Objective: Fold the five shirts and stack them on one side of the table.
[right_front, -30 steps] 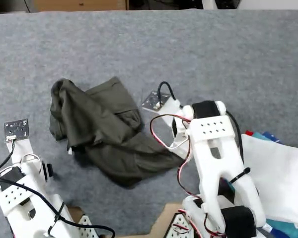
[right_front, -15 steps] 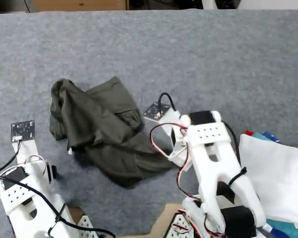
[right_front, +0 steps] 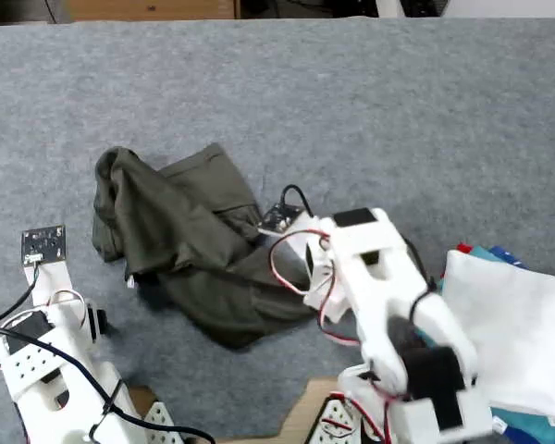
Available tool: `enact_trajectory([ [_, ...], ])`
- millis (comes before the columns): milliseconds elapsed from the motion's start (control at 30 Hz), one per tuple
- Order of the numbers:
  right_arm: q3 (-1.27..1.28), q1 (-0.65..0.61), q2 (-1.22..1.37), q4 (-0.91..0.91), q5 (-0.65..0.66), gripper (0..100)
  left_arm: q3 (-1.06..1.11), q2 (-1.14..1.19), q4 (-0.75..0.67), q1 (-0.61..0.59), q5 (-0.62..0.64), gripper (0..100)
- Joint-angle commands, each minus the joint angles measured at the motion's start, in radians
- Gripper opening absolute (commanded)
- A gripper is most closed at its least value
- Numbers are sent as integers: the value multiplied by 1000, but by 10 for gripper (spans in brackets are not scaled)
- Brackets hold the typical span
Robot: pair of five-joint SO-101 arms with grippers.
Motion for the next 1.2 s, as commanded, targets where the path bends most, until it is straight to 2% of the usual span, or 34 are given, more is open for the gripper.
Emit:
enact_trajectory([
  [0,-76,-10,108,-21,-28,285,-3,-13,-11,6,9,192],
  [233,-113,-12,197,-28,-20,260,-3,-13,-11,3,9,192],
  [467,-113,-10,197,-17,-21,28,-2,-13,-11,6,8,192],
  [700,-110,8,154,17,-23,34,-2,-13,-11,8,6,191],
  [867,-111,67,13,20,-20,29,-2,-13,-11,8,6,191],
  [1167,-117,82,-225,55,6,5,-5,-13,-11,6,6,192],
])
